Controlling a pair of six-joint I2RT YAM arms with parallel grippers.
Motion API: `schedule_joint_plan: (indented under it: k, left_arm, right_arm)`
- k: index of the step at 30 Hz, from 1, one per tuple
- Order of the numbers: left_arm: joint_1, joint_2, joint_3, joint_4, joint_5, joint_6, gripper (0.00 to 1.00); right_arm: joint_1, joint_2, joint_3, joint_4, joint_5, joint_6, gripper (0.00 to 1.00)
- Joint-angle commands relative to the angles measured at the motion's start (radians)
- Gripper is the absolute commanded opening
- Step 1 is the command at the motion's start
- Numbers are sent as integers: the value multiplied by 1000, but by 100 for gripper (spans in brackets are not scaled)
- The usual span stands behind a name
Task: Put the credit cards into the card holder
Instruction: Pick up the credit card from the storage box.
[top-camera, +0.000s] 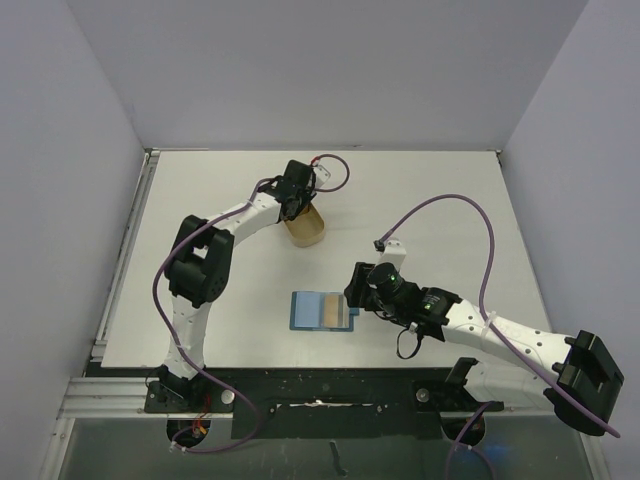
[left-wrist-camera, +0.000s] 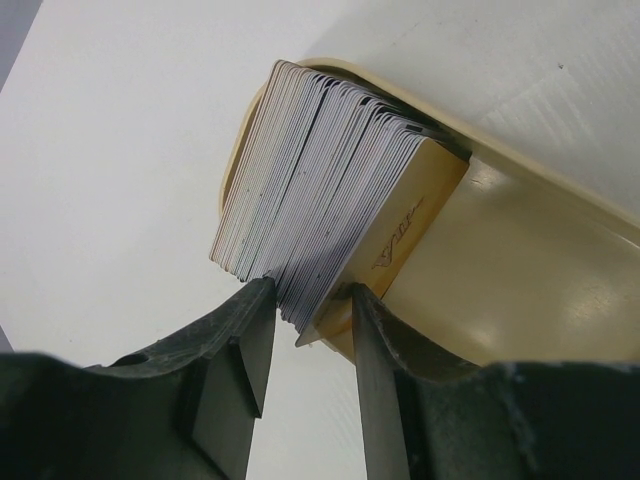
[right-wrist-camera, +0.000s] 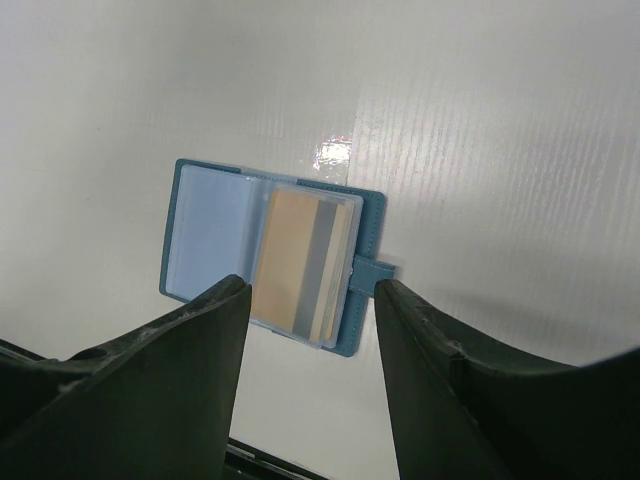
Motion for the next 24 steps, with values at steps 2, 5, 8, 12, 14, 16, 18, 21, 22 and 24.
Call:
schedule_joint_plan:
  k: [2, 5, 8, 12, 14, 16, 18, 21, 22, 24]
  left_arm:
    - [0, -38, 58, 58, -40, 11, 33]
    - [-2, -32, 61, 55, -50, 14, 32]
    - [-8, -34, 52, 57, -63, 18, 32]
    - [-16, -40, 43, 72, -75, 19, 33]
    - [-20, -39, 49, 74, -91, 24, 34]
    - [-23, -37, 54, 75, -96, 28, 34]
    - [-25, -38, 56, 77, -98, 33, 34]
    - [-25, -37, 55, 78, -99, 34, 32]
    - [-26, -37, 55, 79, -98, 34, 29]
    - [-26, -37, 56, 79, -97, 34, 22]
  right_arm:
    - [4, -17, 2, 35, 29, 3, 53]
    - [4, -18, 1, 35, 29, 3, 53]
    - [4, -17, -1, 38, 25, 4, 53]
    - [4, -16, -4, 40, 21, 4, 53]
    - [4, -16, -3, 42, 22, 4, 53]
    - [4, -16, -3, 43, 23, 4, 53]
    - [3, -17, -3, 43, 22, 3, 53]
    - [3, -18, -2, 40, 24, 2, 53]
    - [4, -20, -2, 38, 28, 1, 53]
    - [2, -23, -3, 39, 31, 3, 53]
